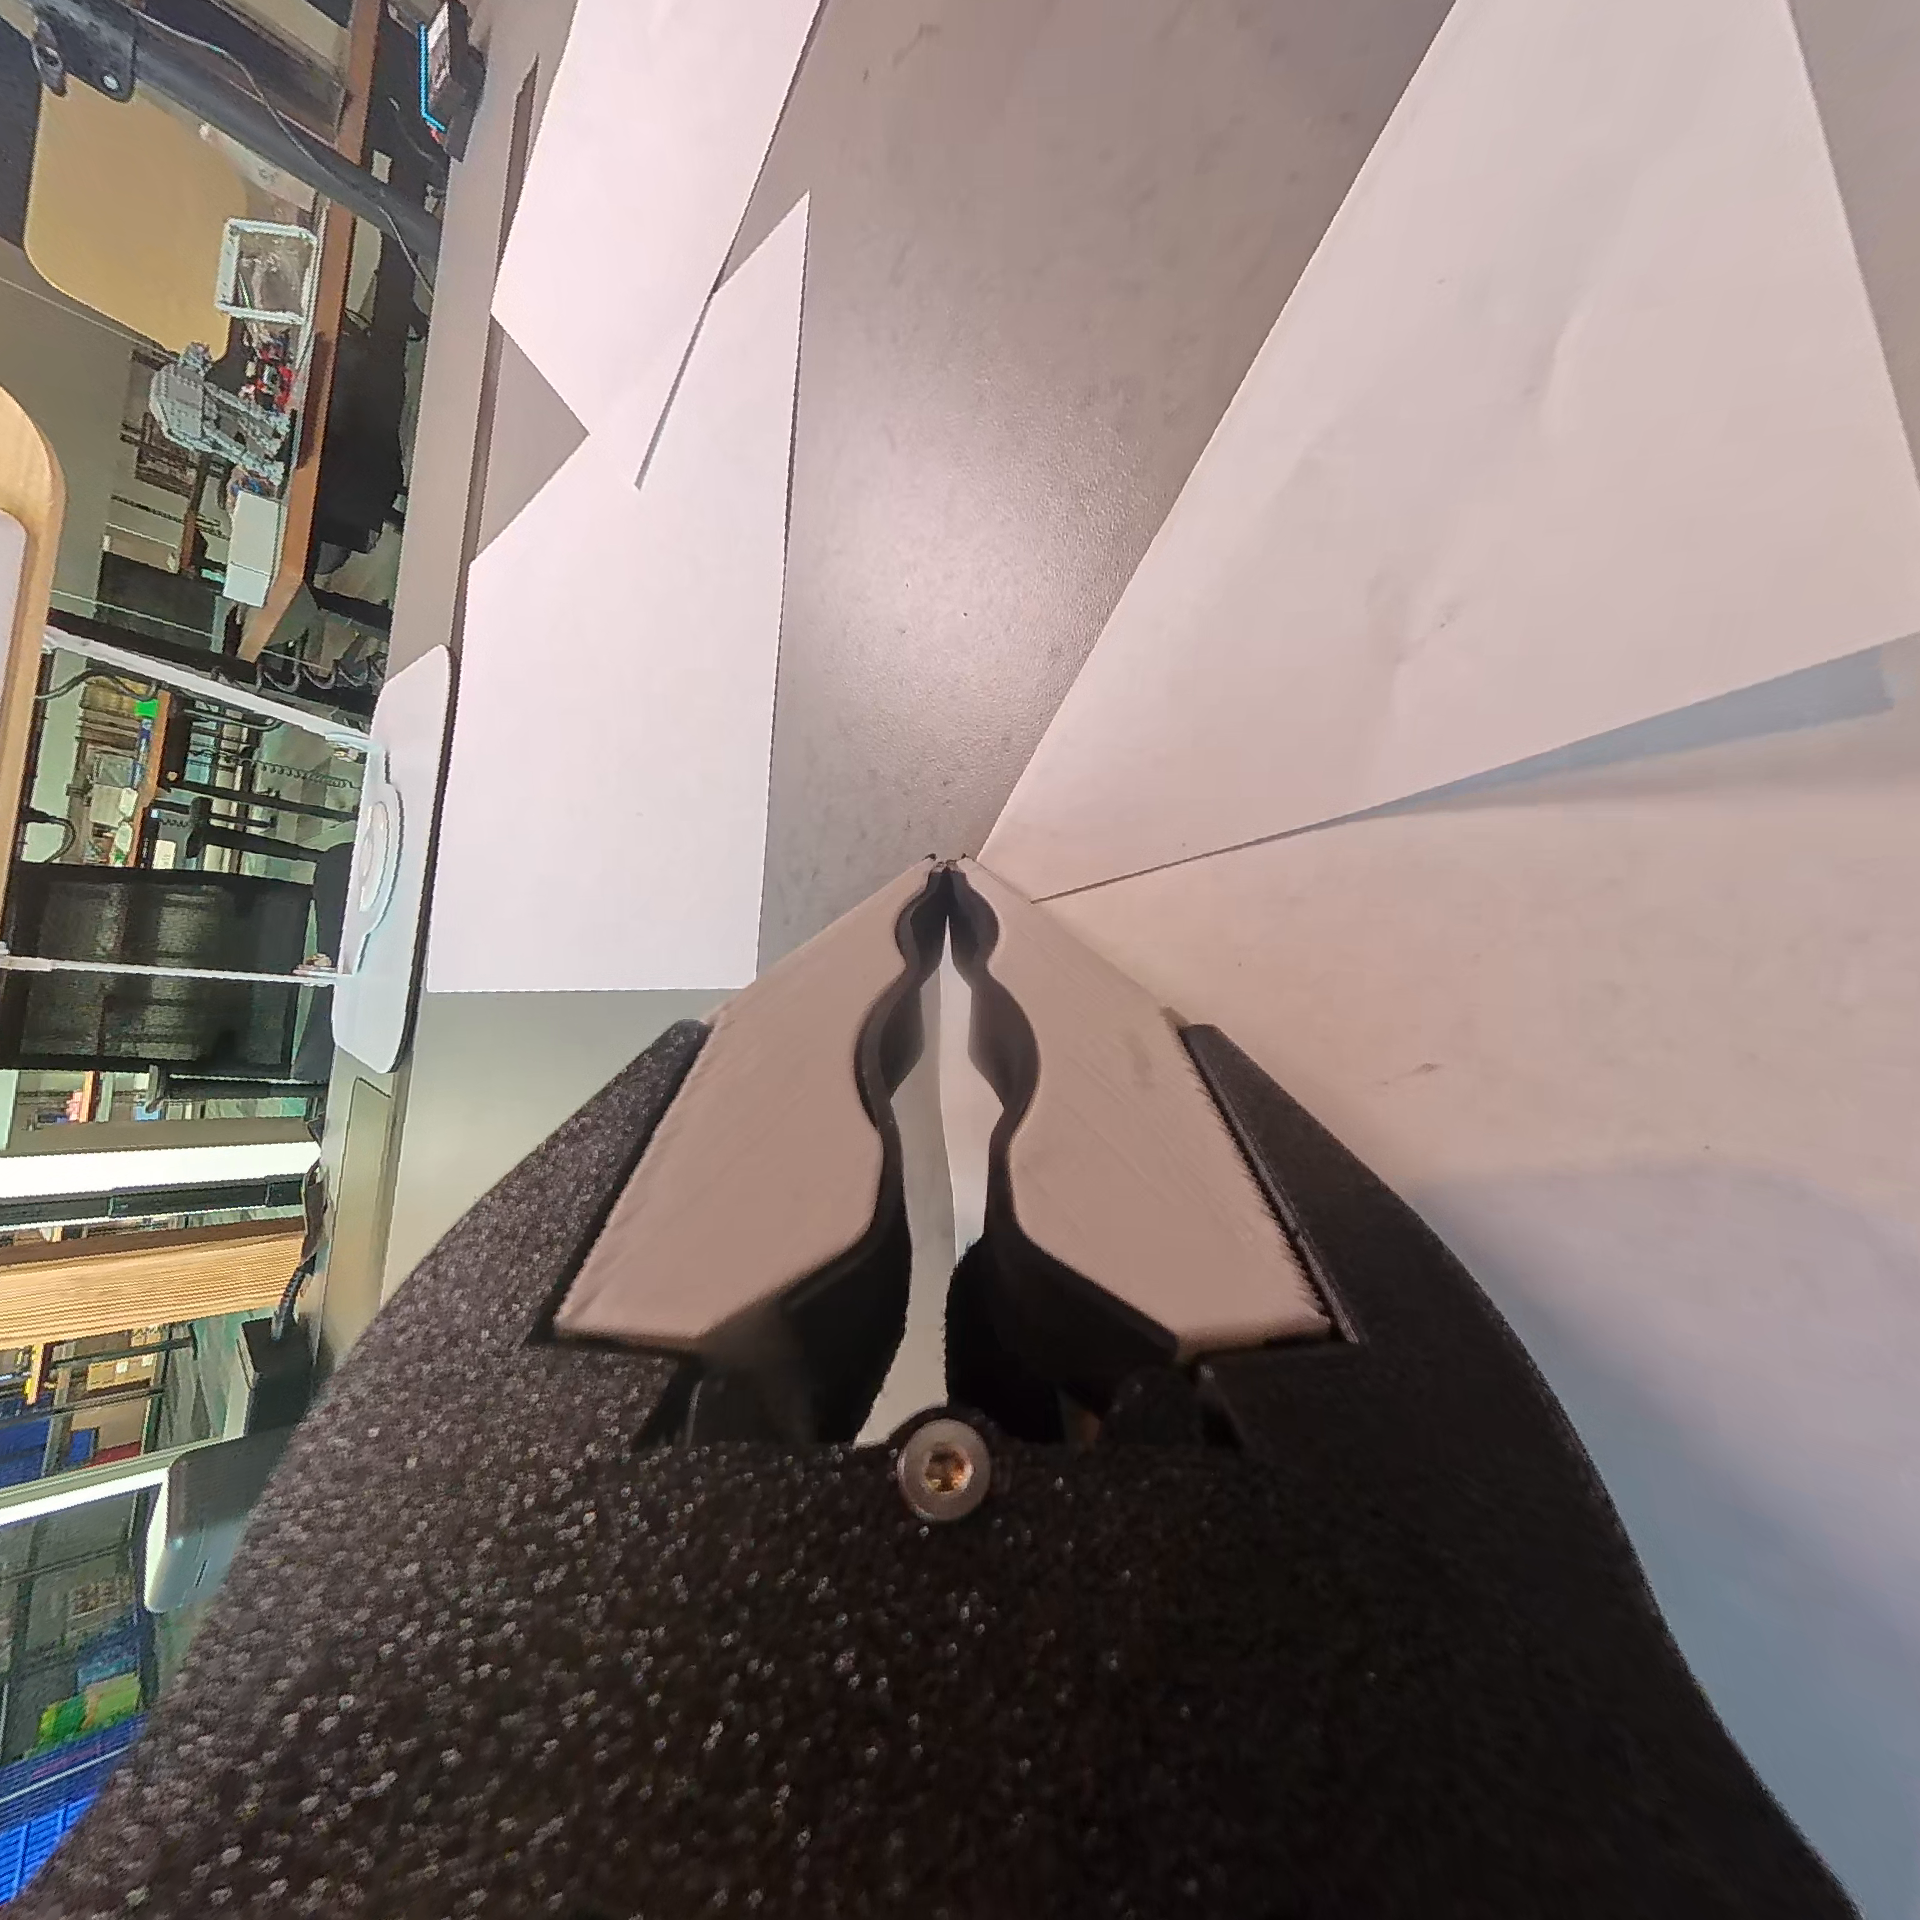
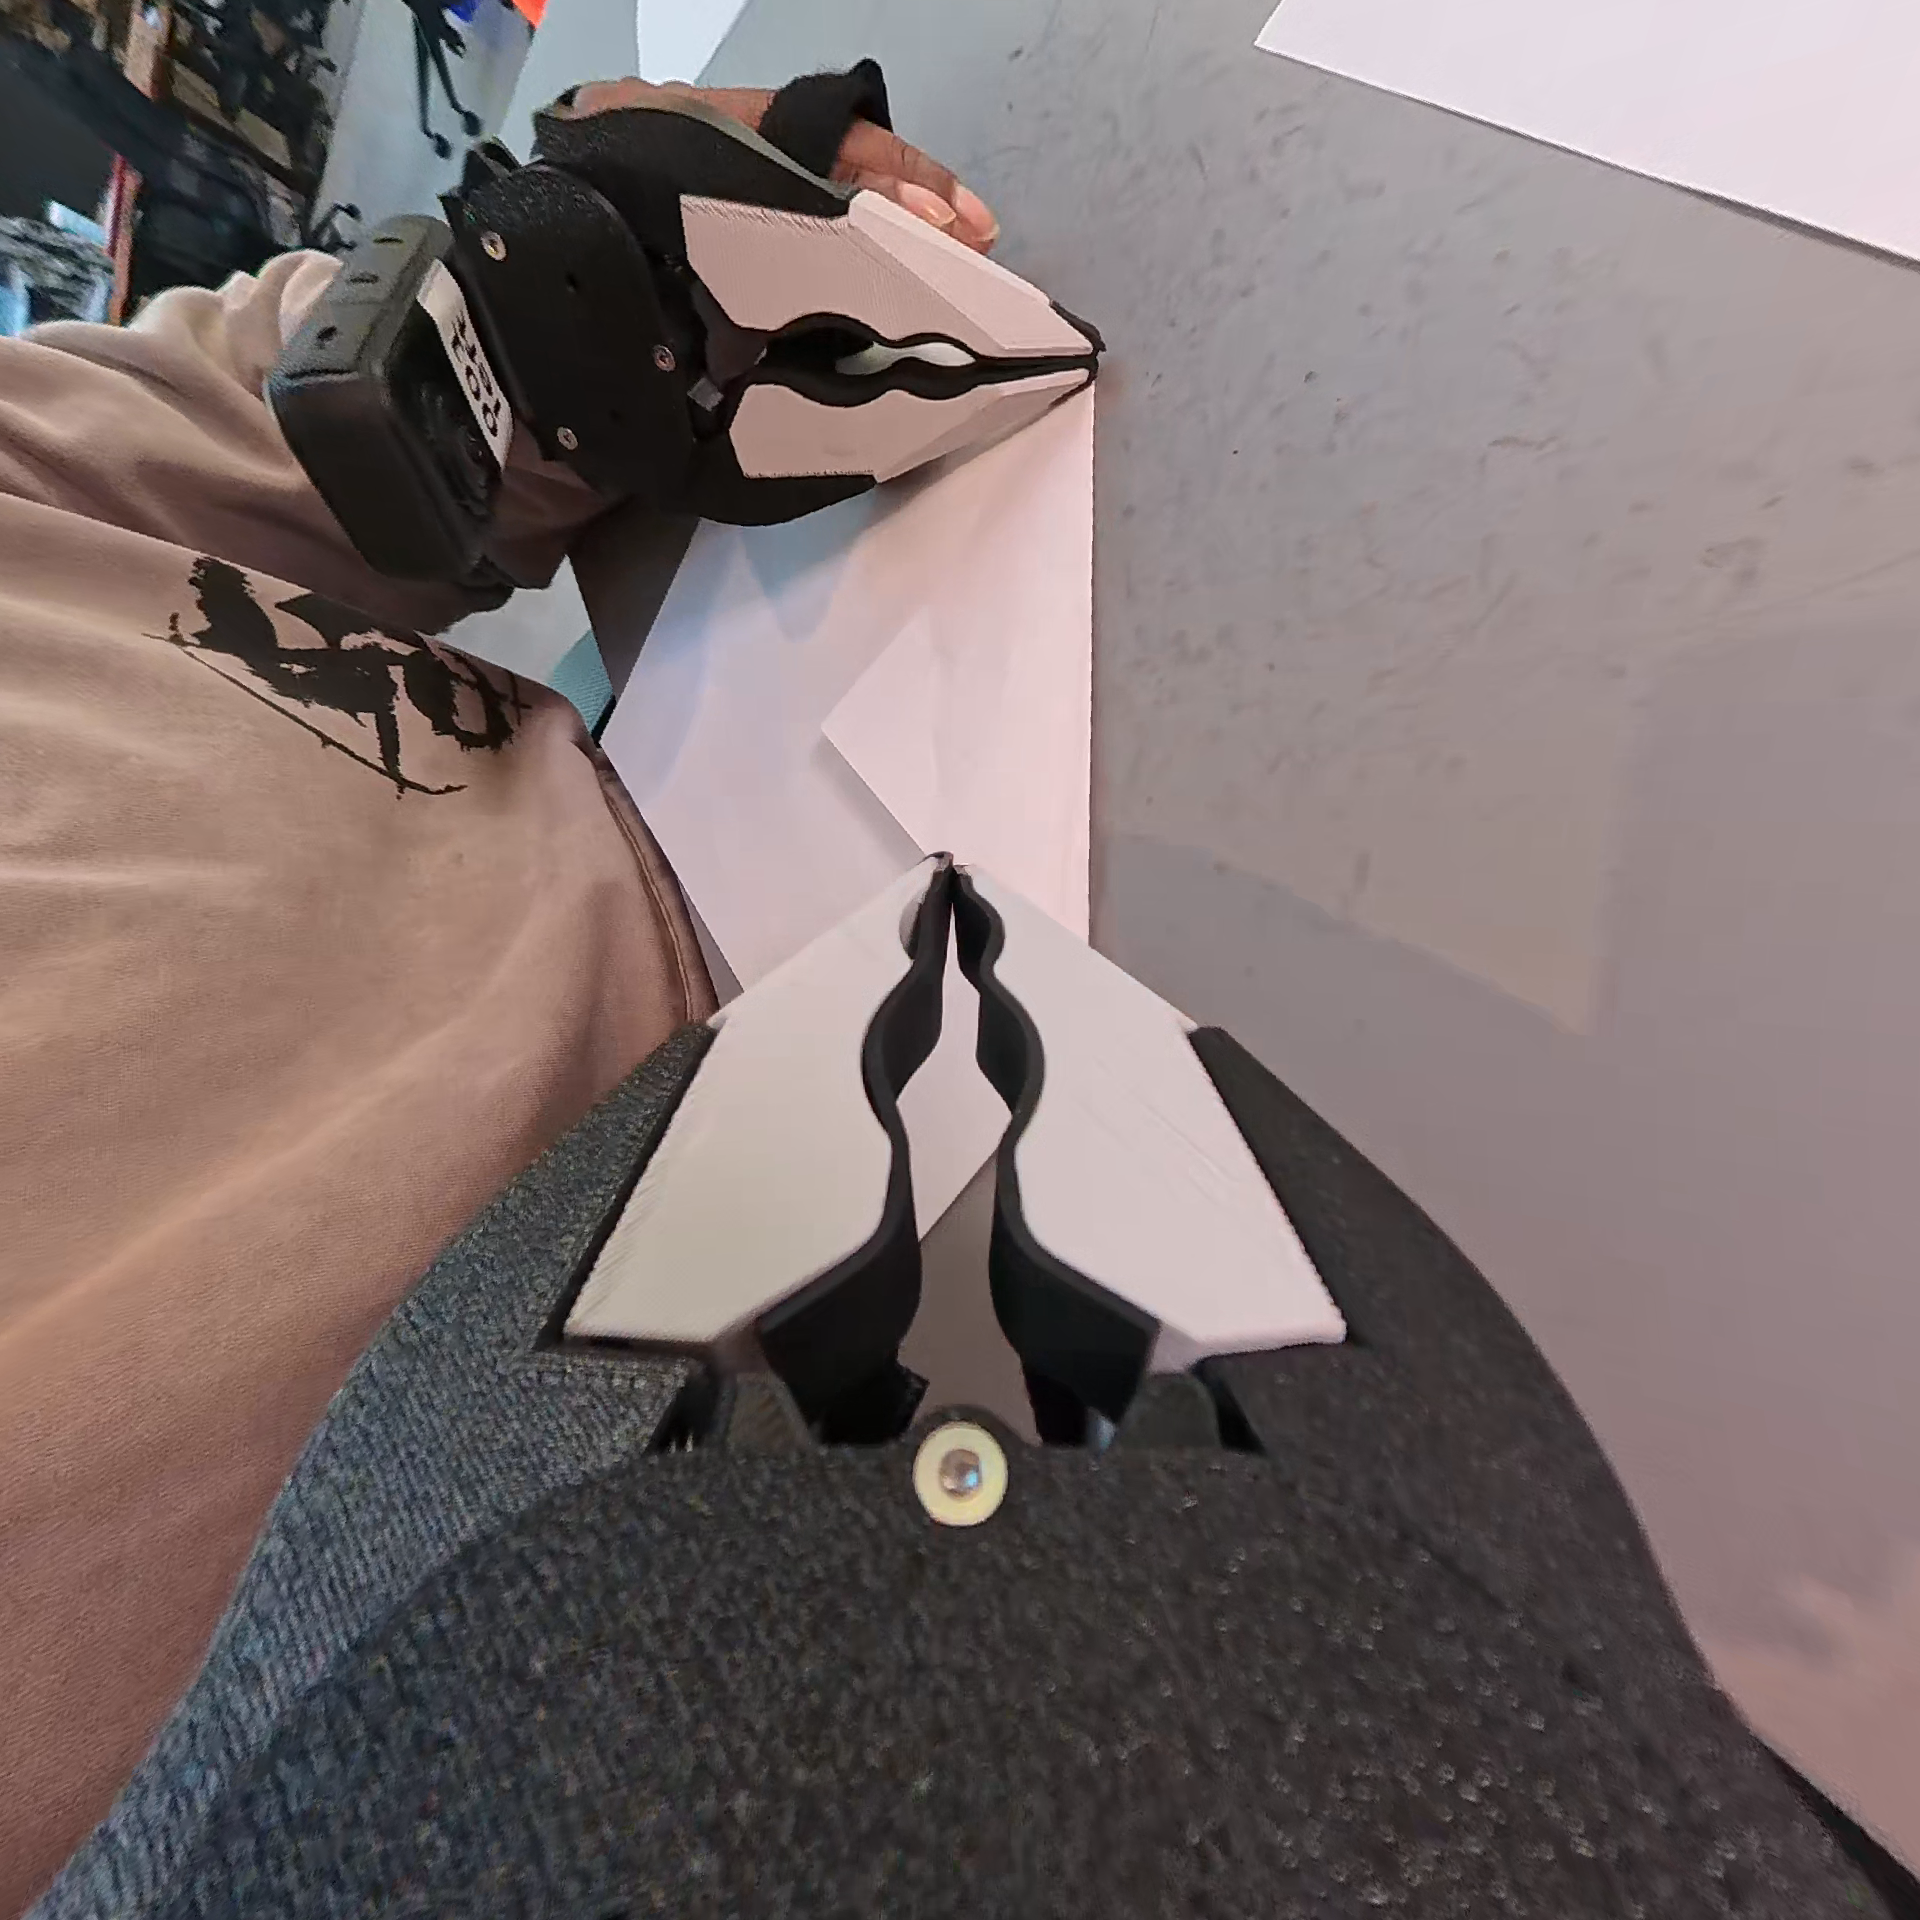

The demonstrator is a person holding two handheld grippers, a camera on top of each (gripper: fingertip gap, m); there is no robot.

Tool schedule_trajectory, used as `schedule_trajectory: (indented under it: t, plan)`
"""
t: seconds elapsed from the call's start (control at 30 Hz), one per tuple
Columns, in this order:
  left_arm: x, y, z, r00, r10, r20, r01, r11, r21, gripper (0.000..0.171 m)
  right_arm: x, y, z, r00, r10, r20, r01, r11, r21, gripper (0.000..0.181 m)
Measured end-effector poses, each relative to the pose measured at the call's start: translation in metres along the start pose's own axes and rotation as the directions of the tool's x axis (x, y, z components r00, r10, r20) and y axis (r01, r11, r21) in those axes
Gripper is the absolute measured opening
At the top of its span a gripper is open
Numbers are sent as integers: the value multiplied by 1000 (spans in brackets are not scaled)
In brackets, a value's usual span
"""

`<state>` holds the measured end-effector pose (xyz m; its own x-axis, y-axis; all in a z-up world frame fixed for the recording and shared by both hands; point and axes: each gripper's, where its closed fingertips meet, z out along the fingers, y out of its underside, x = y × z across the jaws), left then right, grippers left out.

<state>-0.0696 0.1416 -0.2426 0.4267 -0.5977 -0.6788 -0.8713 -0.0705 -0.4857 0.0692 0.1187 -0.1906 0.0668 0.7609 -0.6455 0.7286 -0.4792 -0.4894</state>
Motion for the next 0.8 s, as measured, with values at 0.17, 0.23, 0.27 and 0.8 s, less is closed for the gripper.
schedule_trajectory:
  t: [0.17, 0.23, 0.27, 0.8]
  plan:
    - [0, 0, 0, 1000, -8, -6, 8, 1000, 3, 0, 12, 16, 4, 997, -12, -76, 5, 995, -98, 0]
    - [0, 0, 0, 1000, -8, -6, 8, 1000, 2, 0, 20, 23, 5, 987, -68, -142, 46, 987, -153, 0]
    - [1, 0, 1, 1000, -9, -7, 9, 1000, 3, 0, 25, 28, 5, 974, -126, -186, 89, 977, -195, 0]
    - [1, -1, 2, 1000, -22, -16, 22, 1000, 3, 0, 37, 46, 12, 658, -695, -291, 391, 645, -657, 0]
